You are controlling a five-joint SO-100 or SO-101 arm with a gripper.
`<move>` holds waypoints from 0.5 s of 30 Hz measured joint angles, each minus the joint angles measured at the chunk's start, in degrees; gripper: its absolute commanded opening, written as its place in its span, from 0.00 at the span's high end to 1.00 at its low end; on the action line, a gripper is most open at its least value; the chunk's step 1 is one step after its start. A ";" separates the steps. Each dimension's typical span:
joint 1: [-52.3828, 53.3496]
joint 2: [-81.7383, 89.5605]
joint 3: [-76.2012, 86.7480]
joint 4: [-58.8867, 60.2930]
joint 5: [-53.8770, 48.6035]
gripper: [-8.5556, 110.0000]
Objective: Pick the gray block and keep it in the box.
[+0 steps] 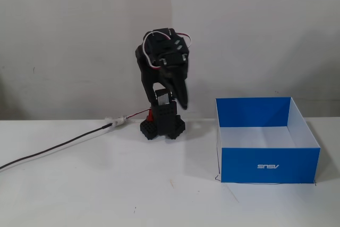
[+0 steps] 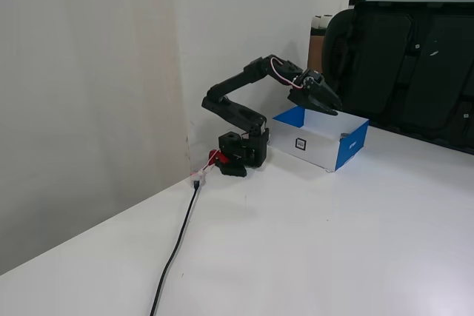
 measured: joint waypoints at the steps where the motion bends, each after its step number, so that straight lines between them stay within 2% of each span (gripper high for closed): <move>1: 1.85 0.00 0.00 0.00 -1.05 0.93; 6: 15.29 3.34 2.72 -2.20 -7.38 0.93; 9: 18.28 10.02 9.49 -4.75 -8.61 0.93; 15: 17.84 22.15 23.29 -9.58 -8.70 0.93</move>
